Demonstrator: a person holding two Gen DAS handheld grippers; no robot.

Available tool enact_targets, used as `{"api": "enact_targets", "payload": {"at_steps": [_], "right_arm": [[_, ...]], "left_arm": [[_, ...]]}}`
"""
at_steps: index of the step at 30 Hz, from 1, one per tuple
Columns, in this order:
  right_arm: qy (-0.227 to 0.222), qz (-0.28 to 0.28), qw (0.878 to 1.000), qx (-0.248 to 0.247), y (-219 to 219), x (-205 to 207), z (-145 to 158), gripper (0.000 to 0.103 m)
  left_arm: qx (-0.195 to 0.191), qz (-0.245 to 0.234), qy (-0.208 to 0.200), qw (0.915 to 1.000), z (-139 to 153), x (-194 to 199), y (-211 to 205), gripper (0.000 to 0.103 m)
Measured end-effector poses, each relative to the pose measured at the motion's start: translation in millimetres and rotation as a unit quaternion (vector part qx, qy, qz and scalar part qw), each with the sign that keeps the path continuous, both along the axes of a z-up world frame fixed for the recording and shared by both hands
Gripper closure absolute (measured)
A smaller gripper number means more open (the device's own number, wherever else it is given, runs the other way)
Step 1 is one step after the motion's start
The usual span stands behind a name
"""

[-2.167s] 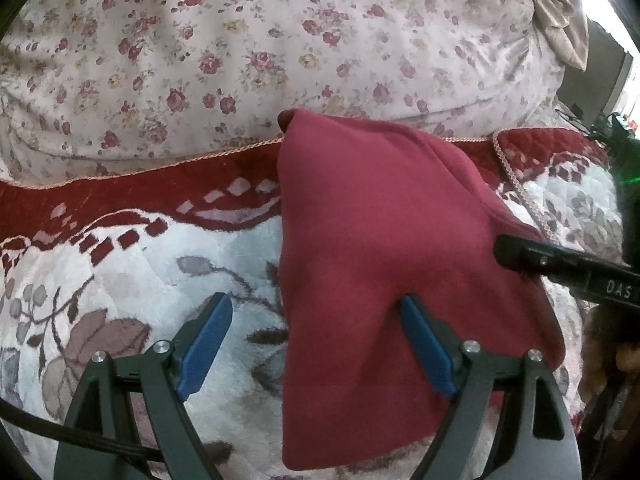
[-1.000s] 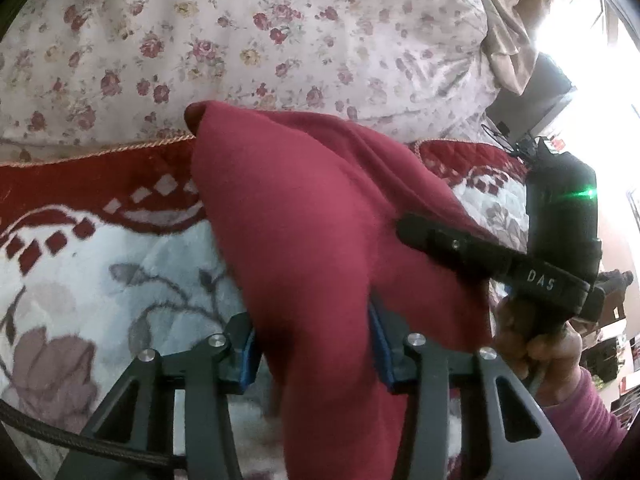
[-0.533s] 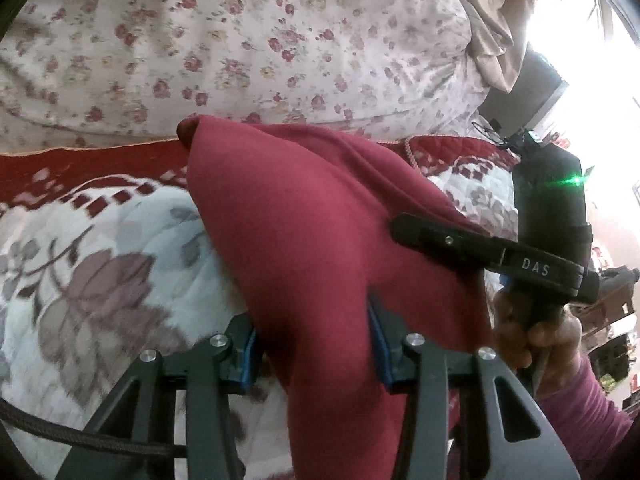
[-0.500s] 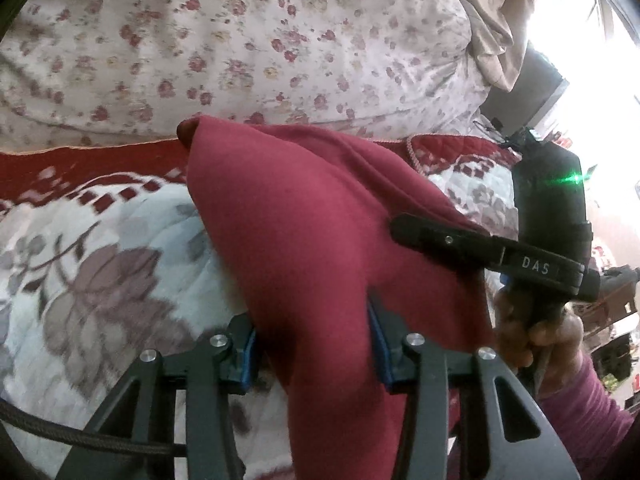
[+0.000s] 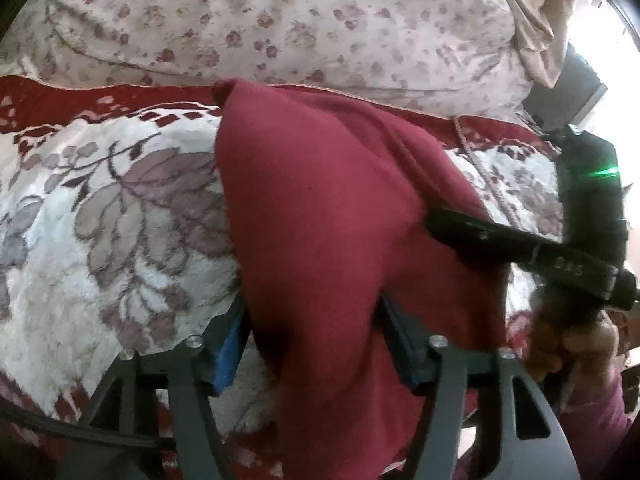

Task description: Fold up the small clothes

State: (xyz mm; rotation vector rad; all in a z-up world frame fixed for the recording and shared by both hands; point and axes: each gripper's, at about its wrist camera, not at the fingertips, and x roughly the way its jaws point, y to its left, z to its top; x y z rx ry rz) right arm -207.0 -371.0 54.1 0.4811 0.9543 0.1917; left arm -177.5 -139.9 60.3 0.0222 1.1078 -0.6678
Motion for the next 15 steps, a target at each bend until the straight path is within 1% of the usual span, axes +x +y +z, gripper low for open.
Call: {"api": "enact_targets", "payload": {"at_steps": [2, 4, 7, 10, 13, 15], "right_arm": [[0.001, -0.007, 1.000, 0.001, -5, -7, 4, 0.035], [-0.010, -0.011, 1.000, -0.018, -8, -17, 15, 0.035], [-0.041, -0.013, 0.998, -0.049, -5, -31, 37, 0.035], [-0.068, 0.008, 0.997, -0.048, 5, -38, 55, 0.035], [-0.078, 0.035, 0.995, -0.052, 23, -37, 61, 0.036], [-0.077, 0.054, 0.994, -0.063, 35, -33, 58, 0.037]], "left_arm": [[0.019, 0.007, -0.021, 0.9996, 5, -5, 1, 0.030], [0.039, 0.018, -0.041, 0.9982, 10, -9, 4, 0.026], [0.054, 0.032, -0.053, 0.9966, 15, -9, 6, 0.024], [0.064, 0.040, -0.066, 0.9949, 19, -10, 5, 0.023], [0.070, 0.049, -0.084, 0.9928, 26, -14, 6, 0.023], [0.075, 0.056, -0.093, 0.9913, 29, -15, 7, 0.023]]}}
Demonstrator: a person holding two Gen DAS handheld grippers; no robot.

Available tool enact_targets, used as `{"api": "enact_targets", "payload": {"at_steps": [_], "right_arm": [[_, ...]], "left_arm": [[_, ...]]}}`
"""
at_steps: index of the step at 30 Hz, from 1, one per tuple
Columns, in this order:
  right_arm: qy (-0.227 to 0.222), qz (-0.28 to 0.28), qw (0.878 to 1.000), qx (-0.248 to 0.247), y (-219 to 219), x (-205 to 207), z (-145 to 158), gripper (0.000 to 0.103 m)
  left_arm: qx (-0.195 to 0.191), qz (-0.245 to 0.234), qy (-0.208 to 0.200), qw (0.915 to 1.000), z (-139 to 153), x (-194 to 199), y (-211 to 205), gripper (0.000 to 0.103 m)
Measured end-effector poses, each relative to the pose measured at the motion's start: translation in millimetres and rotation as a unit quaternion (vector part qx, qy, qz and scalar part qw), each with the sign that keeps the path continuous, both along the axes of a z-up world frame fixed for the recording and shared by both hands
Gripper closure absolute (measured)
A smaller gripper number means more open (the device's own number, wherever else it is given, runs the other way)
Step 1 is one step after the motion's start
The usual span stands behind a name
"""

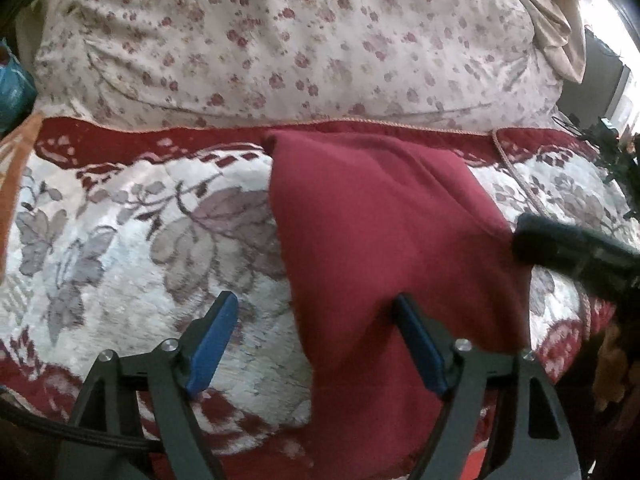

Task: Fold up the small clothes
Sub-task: 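Release the folded sweatshirt and pull both grippers back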

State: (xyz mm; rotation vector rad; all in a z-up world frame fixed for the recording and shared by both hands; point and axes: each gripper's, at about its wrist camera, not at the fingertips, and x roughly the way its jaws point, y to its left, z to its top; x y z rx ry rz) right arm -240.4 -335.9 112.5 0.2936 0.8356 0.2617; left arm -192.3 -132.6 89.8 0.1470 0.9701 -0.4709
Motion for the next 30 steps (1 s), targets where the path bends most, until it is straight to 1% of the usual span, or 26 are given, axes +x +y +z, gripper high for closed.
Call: {"api": "enact_targets", "payload": {"at_steps": [3, 6, 9, 12, 16, 21, 23, 27, 28, 30], "right_arm": [[0.009, 0.013, 1.000, -0.025, 12, 6, -11, 0.037], [0.031, 0.002, 0.997, -0.075, 15, 9, -28, 0.039], [0.048, -0.002, 0.991, -0.128, 18, 10, -42, 0.039], [0.048, -0.009, 0.991, -0.122, 13, 5, -43, 0.039], [0.045, -0.018, 0.990, -0.129, 12, -1, -36, 0.039], [0.028, -0.035, 0.991, -0.125, 14, -14, -15, 0.038], [0.023, -0.045, 0.991, -0.125, 16, -18, -7, 0.029], [0.003, -0.064, 0.990, -0.129, 19, -24, 8, 0.023], [0.000, -0.069, 0.989, -0.131, 20, -25, 11, 0.019], [-0.008, -0.079, 0.988, -0.130, 21, -28, 16, 0.015]], "left_arm": [[0.009, 0.009, -0.010, 0.9999, 4, 1, 3, 0.023], [0.013, 0.015, -0.016, 0.9997, 6, 0, 5, 0.022], [0.023, 0.024, -0.036, 0.9988, 10, -3, 6, 0.022], [0.025, 0.031, -0.049, 0.9980, 14, -5, 7, 0.022], [0.019, 0.037, -0.057, 0.9975, 20, -9, 11, 0.022], [0.017, 0.053, -0.079, 0.9954, 32, -15, 15, 0.021], [0.015, 0.058, -0.084, 0.9946, 36, -16, 16, 0.017], [0.010, 0.067, -0.099, 0.9928, 47, -22, 20, 0.015], [0.007, 0.070, -0.101, 0.9924, 50, -24, 21, 0.015], [0.005, 0.073, -0.102, 0.9921, 53, -25, 23, 0.013]]}}
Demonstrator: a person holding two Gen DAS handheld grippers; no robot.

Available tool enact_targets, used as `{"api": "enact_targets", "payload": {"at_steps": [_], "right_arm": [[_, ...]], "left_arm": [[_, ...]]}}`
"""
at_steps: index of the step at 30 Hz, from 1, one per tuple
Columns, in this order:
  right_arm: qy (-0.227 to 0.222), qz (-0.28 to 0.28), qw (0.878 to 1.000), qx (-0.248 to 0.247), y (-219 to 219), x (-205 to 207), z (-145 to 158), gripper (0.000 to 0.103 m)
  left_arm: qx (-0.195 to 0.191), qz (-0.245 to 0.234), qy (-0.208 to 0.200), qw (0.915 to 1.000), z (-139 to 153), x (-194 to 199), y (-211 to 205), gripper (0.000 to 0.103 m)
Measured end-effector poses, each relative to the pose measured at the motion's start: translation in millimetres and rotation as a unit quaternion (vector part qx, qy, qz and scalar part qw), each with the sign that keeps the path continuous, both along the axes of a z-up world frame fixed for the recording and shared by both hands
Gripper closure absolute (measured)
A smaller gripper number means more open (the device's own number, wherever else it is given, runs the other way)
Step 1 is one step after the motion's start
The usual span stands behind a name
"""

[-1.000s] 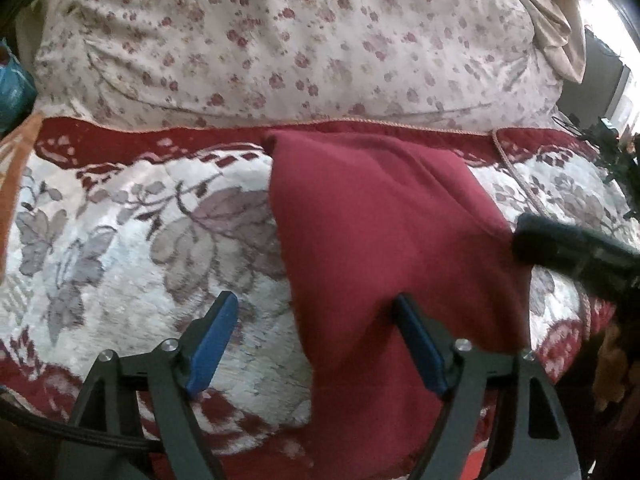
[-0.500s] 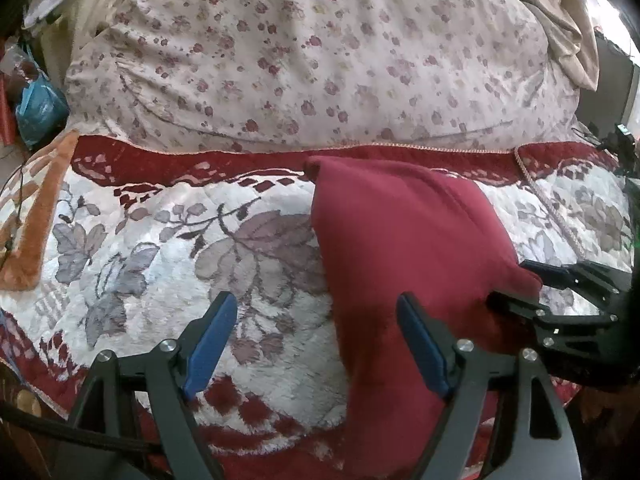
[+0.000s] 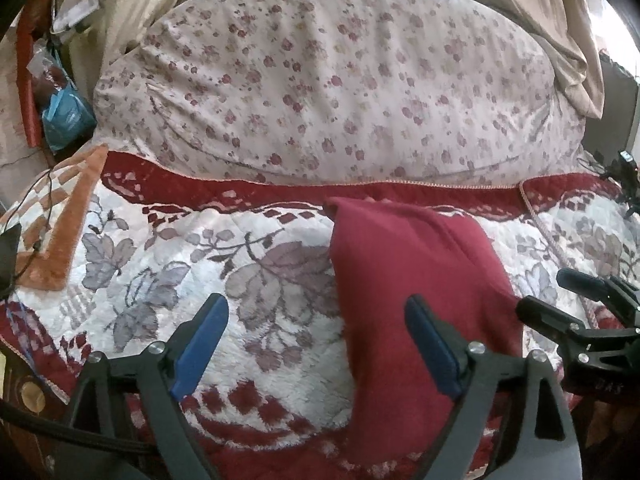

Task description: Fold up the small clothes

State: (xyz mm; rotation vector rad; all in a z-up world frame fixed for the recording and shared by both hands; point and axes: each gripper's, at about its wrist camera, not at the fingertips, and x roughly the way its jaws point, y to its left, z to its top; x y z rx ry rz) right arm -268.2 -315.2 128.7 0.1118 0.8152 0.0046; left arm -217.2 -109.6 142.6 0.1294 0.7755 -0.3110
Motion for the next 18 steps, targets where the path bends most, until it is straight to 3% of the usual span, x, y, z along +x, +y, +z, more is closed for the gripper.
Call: {"api": "enact_targets", "payload": {"at_steps": [2, 18], "right_arm": [[-0.005, -0.009, 1.000, -0.003, 2, -1, 4, 0.009], [-0.007, -0.030, 0.999, -0.009, 6, 0, 4, 0.007]], "left_arm": [[-0.001, 0.005, -0.004, 1.0000, 3, -2, 2, 0.013], [-0.009, 0.026, -0.018, 0.9994, 9, -4, 13, 0.009]]}}
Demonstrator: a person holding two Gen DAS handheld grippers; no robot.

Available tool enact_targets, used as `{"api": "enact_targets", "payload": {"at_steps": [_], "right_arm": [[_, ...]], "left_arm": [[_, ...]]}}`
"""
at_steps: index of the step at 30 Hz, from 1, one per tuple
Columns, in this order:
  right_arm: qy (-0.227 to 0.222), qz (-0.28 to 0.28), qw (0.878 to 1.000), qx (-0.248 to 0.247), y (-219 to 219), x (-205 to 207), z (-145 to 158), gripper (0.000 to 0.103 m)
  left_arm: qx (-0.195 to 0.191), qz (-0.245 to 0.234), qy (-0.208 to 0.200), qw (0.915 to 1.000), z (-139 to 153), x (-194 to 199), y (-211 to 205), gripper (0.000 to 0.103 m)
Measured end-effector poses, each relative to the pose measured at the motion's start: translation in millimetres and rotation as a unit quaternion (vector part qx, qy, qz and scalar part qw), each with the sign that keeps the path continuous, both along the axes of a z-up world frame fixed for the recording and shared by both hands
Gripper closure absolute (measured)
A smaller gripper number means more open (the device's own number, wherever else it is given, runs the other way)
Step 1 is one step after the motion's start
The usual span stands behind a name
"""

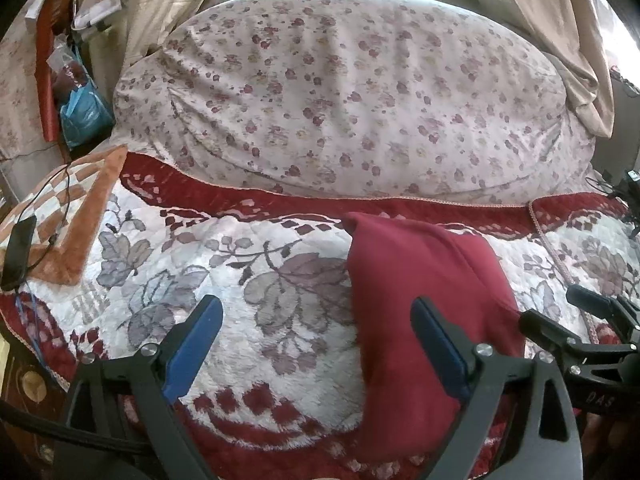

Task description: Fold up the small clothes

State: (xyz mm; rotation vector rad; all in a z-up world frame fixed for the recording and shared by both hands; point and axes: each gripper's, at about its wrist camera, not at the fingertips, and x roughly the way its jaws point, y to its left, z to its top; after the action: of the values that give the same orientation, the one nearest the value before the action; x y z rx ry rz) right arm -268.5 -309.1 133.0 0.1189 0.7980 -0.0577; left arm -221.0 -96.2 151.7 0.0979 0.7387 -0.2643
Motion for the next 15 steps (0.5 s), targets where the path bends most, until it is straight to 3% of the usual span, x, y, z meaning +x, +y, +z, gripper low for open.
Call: {"api": "enact_targets", "payload": {"at_steps": [15], "right_arm": [[0.009, 0.000, 1.000, 0.003, 1.5, 3.0, -7.9, 0.007]], "left_arm": [[0.011, 0.015, -0.002, 0.9998, -5.8, 2.5, 1.9, 0.009]]}}
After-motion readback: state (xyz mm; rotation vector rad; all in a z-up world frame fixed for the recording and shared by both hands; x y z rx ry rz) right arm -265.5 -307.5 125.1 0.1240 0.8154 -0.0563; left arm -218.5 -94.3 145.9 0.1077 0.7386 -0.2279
